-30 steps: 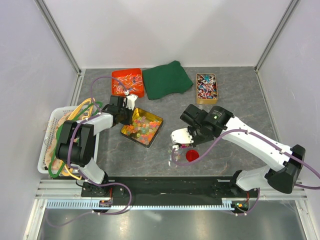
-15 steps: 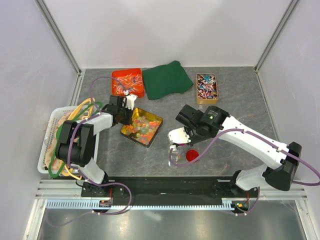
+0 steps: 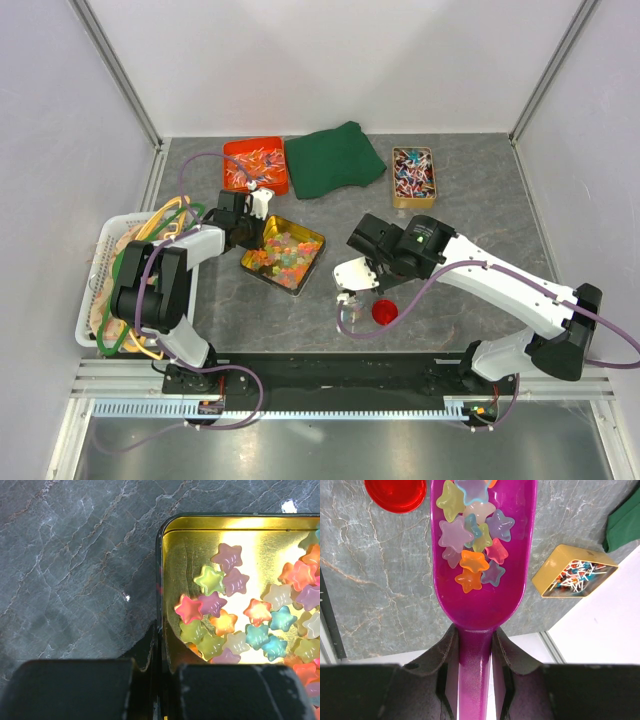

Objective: Pack the candies
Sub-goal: Place the fake candies in the packing bottle.

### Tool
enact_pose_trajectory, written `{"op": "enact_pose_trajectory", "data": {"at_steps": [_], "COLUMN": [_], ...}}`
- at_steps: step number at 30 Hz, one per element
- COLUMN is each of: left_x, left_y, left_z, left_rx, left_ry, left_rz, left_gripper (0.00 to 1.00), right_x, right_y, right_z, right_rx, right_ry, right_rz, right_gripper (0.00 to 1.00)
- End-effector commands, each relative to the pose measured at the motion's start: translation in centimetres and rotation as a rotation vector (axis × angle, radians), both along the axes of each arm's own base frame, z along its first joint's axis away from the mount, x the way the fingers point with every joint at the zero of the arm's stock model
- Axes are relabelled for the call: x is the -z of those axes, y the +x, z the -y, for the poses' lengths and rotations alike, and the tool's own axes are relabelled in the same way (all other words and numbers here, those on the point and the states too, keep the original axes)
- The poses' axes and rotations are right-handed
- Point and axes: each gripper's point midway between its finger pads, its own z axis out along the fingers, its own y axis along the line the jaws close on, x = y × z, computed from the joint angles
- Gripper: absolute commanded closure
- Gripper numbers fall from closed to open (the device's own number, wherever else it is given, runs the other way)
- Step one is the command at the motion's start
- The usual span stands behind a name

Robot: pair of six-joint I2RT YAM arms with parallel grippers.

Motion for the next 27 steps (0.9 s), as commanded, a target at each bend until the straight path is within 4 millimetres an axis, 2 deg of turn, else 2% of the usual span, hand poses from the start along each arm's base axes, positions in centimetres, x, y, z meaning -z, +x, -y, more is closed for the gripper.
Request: {"op": "enact_pose_trajectory", "data": {"at_steps": [1, 14, 27], "left_x": [-1.28, -1.10, -1.03], "left_y": [1.61, 1.60, 1.64], "left_z": [0.34, 0.28, 0.23], "left_rx": [0.019, 0.018, 0.016], "left_ry": [-0.029, -0.025, -0.022], "left_rz": [0.056, 0.053, 0.052], "left_gripper": [0.98, 0.98, 0.98], "right_x": [-0.55, 0.36, -0.44], "right_y": [-1.09, -1.71, -1.43], "right_z": [2.22, 3.11, 2.97], "right_rx": [0.011, 0.005, -0.003], "right_ry": [-0.091, -0.120, -0.117], "right_rz": [-0.015, -0.029, 0.007], "right_gripper": [1.00, 1.00, 1.00]}}
